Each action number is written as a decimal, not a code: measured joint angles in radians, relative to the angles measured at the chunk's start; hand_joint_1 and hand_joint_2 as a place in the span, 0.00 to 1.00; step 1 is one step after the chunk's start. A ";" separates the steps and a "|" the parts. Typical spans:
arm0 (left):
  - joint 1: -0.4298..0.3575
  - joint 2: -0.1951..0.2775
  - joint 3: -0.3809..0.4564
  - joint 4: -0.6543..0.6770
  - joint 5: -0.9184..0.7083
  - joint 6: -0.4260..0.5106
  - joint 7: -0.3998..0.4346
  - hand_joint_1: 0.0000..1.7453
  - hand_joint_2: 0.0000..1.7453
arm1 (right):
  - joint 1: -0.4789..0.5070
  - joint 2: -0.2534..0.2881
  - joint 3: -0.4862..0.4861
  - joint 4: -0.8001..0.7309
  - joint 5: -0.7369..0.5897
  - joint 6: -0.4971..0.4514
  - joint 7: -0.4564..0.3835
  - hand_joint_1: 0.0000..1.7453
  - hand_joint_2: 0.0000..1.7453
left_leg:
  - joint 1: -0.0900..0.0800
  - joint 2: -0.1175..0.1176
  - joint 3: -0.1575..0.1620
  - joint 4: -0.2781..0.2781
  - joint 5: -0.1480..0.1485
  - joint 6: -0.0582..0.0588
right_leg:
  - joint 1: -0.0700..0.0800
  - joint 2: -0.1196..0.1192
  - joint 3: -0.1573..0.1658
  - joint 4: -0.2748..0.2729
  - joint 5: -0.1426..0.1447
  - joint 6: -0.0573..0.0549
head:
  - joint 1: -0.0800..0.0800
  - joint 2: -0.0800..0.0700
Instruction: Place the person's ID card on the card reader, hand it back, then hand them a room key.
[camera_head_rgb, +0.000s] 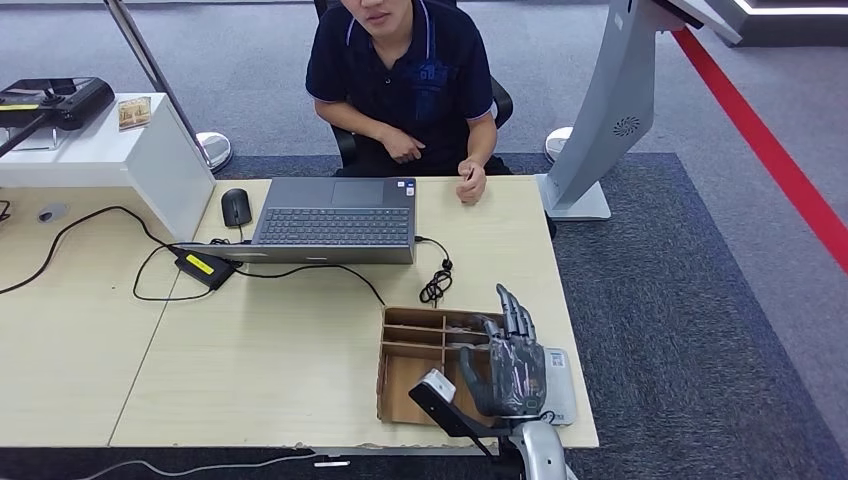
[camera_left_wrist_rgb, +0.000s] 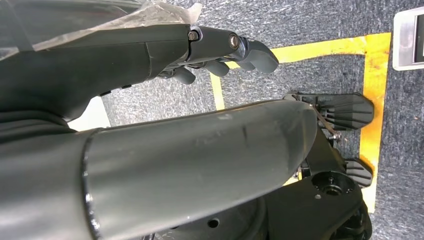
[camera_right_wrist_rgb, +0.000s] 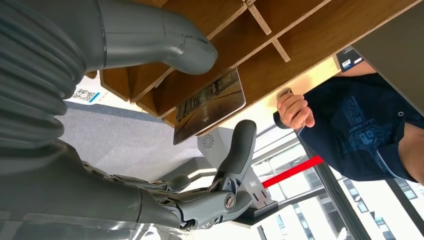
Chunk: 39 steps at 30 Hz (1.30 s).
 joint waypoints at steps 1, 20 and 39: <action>0.000 0.000 0.000 0.000 0.000 0.000 0.000 0.00 0.00 | 0.000 0.000 0.000 0.001 0.001 0.000 0.000 0.48 1.00 | 0.000 0.000 0.000 0.000 0.000 0.000 | 0.000 0.000 0.000 0.000 0.000 0.000 | 0.000 0.000; 0.000 0.001 0.000 0.000 0.000 -0.001 0.000 0.00 0.00 | -0.001 -0.003 -0.006 0.010 0.007 0.000 0.019 0.53 1.00 | 0.000 0.000 0.000 0.000 0.000 0.000 | 0.000 0.000 0.000 0.000 0.000 0.000 | 0.000 0.000; 0.000 0.004 0.000 0.000 0.000 -0.001 0.000 0.00 0.00 | -0.006 -0.018 -0.007 0.014 -0.002 0.000 0.031 1.00 1.00 | 0.000 0.000 0.000 0.000 0.000 0.000 | 0.000 0.000 0.000 0.000 0.000 0.000 | 0.000 0.000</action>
